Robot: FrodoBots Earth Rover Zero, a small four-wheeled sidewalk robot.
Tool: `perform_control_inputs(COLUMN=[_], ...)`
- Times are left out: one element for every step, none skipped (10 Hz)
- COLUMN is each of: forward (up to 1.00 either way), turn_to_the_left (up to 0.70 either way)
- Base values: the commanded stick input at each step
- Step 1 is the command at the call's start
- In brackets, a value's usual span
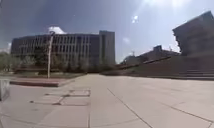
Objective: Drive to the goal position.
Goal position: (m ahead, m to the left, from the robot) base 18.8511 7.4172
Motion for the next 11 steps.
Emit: perform_control_inputs(forward=[1.0, 1.0, 1.0, 1.0, 1.0, 1.0, 1.0, 1.0, 1.0, 1.0, 1.0], turn_to_the_left=[0.07, 0.07, 0.07, 0.07, 0.07, 0.07, -0.07, -0.33, -0.33, -0.33, -0.33])
